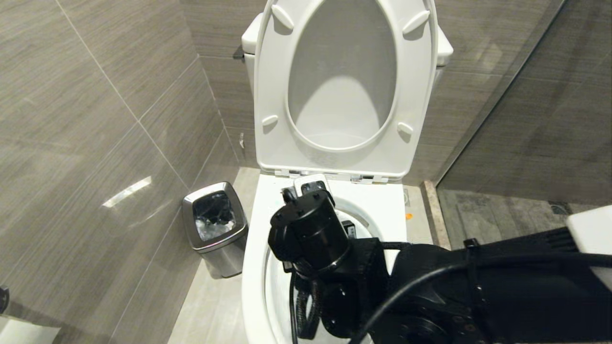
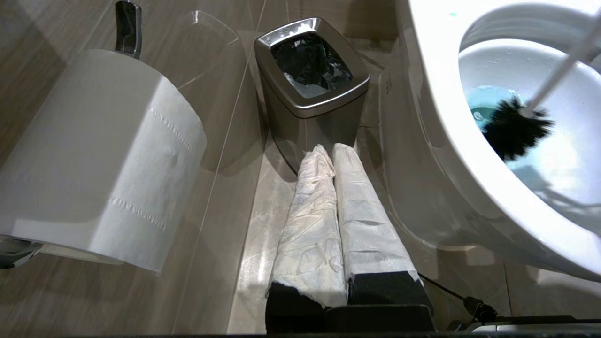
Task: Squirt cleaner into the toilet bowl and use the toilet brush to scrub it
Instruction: Scrub the toilet bowl
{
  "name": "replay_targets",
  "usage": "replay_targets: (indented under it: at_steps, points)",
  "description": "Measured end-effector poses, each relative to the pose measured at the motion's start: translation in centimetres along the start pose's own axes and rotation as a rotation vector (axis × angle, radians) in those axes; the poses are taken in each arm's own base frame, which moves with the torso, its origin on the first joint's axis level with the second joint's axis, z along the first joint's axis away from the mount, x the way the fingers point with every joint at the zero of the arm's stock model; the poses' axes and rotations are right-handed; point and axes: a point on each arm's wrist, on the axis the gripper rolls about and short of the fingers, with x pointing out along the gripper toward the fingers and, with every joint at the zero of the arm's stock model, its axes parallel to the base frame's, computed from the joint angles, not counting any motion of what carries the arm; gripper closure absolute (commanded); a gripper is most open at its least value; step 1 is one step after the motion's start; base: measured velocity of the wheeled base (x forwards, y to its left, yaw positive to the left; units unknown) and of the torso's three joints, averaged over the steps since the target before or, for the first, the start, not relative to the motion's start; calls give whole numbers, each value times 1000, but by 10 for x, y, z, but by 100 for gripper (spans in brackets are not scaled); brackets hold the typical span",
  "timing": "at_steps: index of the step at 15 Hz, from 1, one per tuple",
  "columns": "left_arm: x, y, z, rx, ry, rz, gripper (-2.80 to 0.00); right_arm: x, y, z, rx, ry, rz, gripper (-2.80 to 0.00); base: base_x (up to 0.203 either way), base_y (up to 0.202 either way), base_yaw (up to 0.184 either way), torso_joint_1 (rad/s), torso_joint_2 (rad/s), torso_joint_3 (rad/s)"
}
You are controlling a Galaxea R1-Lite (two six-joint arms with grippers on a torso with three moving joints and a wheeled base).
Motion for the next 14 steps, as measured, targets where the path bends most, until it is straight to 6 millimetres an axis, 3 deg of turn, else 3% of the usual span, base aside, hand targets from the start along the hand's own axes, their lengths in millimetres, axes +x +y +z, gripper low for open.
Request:
replay_targets:
  at_steps: [2, 5, 9, 14]
  points:
    - [0, 0, 0, 0, 0, -1, 0, -11, -21, -4, 6, 14, -41, 0, 0, 0, 0, 0, 0, 0]
    - [0, 0, 0, 0, 0, 0, 0, -7, -38, 0, 52, -3, -92, 0, 0, 0, 0, 0, 0, 0]
    - [0, 0, 0, 0, 0, 0, 0, 20, -26, -15, 74, -24, -99, 0, 0, 0, 0, 0, 0, 0]
    - [0, 0, 0, 0, 0, 0, 0, 61, -8, -55, 66, -12, -116, 0, 0, 0, 0, 0, 0, 0]
